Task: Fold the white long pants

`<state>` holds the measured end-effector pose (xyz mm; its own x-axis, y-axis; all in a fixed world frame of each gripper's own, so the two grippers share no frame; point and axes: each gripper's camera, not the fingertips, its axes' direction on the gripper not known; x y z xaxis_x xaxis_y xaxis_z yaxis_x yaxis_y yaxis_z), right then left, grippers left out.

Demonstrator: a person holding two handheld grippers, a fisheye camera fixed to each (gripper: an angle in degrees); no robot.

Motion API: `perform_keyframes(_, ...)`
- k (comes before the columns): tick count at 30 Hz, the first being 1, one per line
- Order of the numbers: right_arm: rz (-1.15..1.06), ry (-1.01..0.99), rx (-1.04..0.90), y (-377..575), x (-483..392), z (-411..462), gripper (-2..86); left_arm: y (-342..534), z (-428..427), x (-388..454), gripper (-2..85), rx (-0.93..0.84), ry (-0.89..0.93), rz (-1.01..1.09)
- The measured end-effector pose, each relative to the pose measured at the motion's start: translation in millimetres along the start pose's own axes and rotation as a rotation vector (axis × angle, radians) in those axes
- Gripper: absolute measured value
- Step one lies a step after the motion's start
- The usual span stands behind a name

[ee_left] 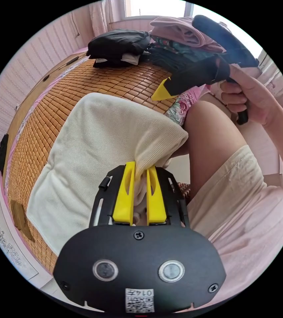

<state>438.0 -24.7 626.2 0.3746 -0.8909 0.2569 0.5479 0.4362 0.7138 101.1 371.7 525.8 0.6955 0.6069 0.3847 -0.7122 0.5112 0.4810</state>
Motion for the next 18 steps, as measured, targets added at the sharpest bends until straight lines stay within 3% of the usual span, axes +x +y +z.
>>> perform_keyframes(5,0.089,0.025,-0.048,-32.1,24.7,25.6,20.9,14.5,-6.9,-6.2,5.2,0.027,0.011,-0.021)
perform_keyframes(7,0.125,-0.054,-0.092,-41.2,33.4,38.8,19.5,22.8,-12.7,-7.4,5.2,0.032,0.003,-0.016)
perform_keyframes(9,0.135,-0.207,-0.11,-44.2,36.8,45.4,11.8,29.3,-16.5,-9.4,5.2,0.031,0.004,-0.019)
perform_keyframes(18,0.032,-0.298,0.115,-27.3,28.0,-51.8,7.7,26.5,-57.7,-5.9,5.3,0.213,0.076,0.068)
